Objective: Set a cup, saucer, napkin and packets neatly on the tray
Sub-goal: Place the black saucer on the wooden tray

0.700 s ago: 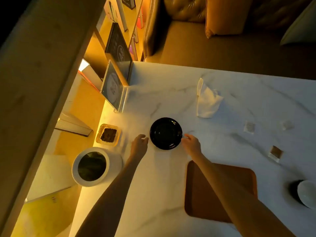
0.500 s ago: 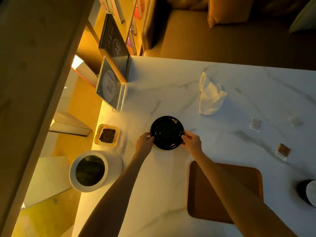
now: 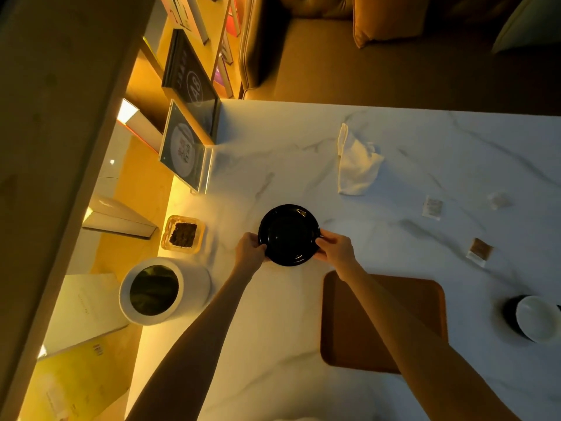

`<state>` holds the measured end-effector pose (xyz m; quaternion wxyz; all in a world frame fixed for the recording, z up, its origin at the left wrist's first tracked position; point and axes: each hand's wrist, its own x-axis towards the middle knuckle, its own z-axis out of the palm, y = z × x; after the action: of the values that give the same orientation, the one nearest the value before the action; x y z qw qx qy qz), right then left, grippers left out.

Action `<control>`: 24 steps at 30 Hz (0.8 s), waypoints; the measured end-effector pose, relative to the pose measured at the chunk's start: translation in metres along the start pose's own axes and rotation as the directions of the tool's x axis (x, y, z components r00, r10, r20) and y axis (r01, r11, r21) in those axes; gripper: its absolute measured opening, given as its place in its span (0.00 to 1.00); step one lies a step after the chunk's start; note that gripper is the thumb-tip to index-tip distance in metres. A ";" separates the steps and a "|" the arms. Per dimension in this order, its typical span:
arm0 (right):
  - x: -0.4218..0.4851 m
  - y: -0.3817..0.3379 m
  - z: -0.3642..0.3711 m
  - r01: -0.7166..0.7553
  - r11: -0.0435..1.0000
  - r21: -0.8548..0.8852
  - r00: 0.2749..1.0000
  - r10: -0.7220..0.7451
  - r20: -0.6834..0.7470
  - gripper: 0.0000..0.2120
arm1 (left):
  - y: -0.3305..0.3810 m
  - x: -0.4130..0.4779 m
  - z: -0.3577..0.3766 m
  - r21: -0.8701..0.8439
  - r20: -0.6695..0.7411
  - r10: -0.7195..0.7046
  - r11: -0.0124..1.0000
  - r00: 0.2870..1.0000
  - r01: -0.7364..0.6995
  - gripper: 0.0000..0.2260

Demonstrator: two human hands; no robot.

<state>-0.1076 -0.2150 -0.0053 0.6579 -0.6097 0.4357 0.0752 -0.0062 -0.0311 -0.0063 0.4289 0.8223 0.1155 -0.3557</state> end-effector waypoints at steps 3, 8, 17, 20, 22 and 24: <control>-0.034 0.011 -0.013 0.001 0.998 0.063 1.000 0.000 -0.013 0.16 | -0.008 -0.035 0.003 -0.029 0.012 0.044 0.999 0.999 -0.043 0.09; -0.097 0.060 -0.037 -0.105 0.955 0.279 0.993 0.116 -0.026 0.15 | -0.044 -0.097 0.022 -0.078 0.052 0.045 0.996 0.998 -0.041 0.09; -0.165 0.143 -0.081 -0.201 0.906 0.373 0.959 0.259 -0.112 0.19 | -0.101 -0.167 0.071 -0.079 0.165 -0.073 0.993 0.984 0.087 0.08; -0.173 0.153 -0.100 -0.193 0.909 0.369 0.966 0.242 -0.093 0.19 | -0.102 -0.181 0.087 -0.063 0.164 -0.077 0.994 0.983 0.088 0.07; -0.177 0.157 -0.112 -0.174 0.920 0.352 0.973 0.217 -0.085 0.19 | -0.102 -0.186 0.100 -0.051 0.157 -0.082 0.995 0.984 0.091 0.07; -0.179 0.160 -0.125 -0.164 0.929 0.331 0.975 0.205 -0.090 0.19 | -0.103 -0.191 0.114 -0.038 0.146 -0.101 0.993 0.984 0.107 0.07</control>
<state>-0.3771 -0.2067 0.0110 0.7105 -0.4538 0.5371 0.0271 -0.2502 -0.0366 0.0175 0.4356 0.7774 0.1353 -0.4331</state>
